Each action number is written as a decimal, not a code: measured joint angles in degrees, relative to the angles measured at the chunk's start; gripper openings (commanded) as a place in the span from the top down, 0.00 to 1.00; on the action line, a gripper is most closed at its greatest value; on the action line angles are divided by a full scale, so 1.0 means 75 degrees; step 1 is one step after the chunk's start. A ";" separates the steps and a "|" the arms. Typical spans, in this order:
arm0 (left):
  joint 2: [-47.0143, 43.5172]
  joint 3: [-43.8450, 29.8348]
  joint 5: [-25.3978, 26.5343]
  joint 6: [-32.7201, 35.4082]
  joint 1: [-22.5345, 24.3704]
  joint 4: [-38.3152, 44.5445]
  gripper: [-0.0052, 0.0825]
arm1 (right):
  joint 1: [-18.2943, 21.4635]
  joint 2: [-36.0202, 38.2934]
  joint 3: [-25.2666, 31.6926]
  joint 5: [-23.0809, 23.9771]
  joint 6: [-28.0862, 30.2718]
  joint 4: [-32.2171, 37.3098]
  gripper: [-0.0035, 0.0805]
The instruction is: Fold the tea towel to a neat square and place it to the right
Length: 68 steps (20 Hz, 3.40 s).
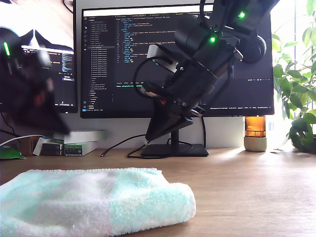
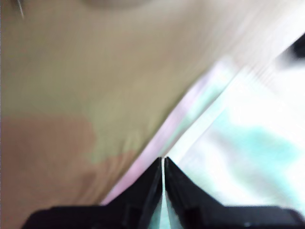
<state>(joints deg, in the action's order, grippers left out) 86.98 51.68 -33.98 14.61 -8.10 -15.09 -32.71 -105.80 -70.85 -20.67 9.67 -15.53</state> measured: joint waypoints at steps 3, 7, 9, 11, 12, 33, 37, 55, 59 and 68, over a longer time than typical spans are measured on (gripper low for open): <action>-0.0347 0.0023 0.0283 0.0315 0.0000 -0.0522 0.97 | 0.0000 0.0003 0.0000 0.0017 0.0315 -0.0262 0.97; -0.0638 -0.0023 0.0659 0.0425 0.0000 -0.0769 0.97 | 0.0017 0.0128 0.0000 0.0050 0.0495 -0.0533 0.97; -0.1102 -0.0213 0.0697 0.0452 0.0000 -0.0749 0.97 | 0.0079 0.0318 0.0000 0.0044 0.0522 -0.0720 0.97; -0.1431 -0.0495 0.0729 0.0294 -0.0050 -0.0539 0.97 | 0.0119 0.0501 0.0000 -0.0003 0.0720 -0.0979 0.97; -0.1489 -0.0659 0.0743 0.0221 -0.0087 -0.0437 0.97 | 0.0152 0.0536 0.0000 -0.0157 0.0746 -0.1043 0.97; -0.3535 -0.2809 0.2439 -0.2906 -0.3637 -0.1495 0.97 | -0.0207 0.2632 0.3436 -0.2419 0.0697 0.0312 0.97; -0.3535 -0.2809 0.2398 -0.2938 -0.3567 -0.2206 0.97 | -0.0440 0.2209 0.3436 -0.2678 0.0627 0.0493 0.97; -0.1731 -0.2562 0.2226 -0.3328 -0.3477 -0.2675 0.97 | -0.0755 0.1343 0.3436 -0.1239 0.0516 0.0329 0.97; -0.1696 -0.2477 0.2358 -0.3136 -0.3506 -0.2783 0.97 | -0.0761 0.1343 0.3389 -0.0953 0.0507 0.0297 0.97; -0.1667 -0.2413 0.2955 -0.2970 -0.2949 -0.2194 0.97 | -0.0804 0.0877 0.3075 -0.0391 -0.0087 0.1163 0.97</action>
<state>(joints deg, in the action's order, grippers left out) 74.48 33.58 -11.81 -7.66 -30.22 -31.55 -38.74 -99.22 -47.79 -23.59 9.02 -6.81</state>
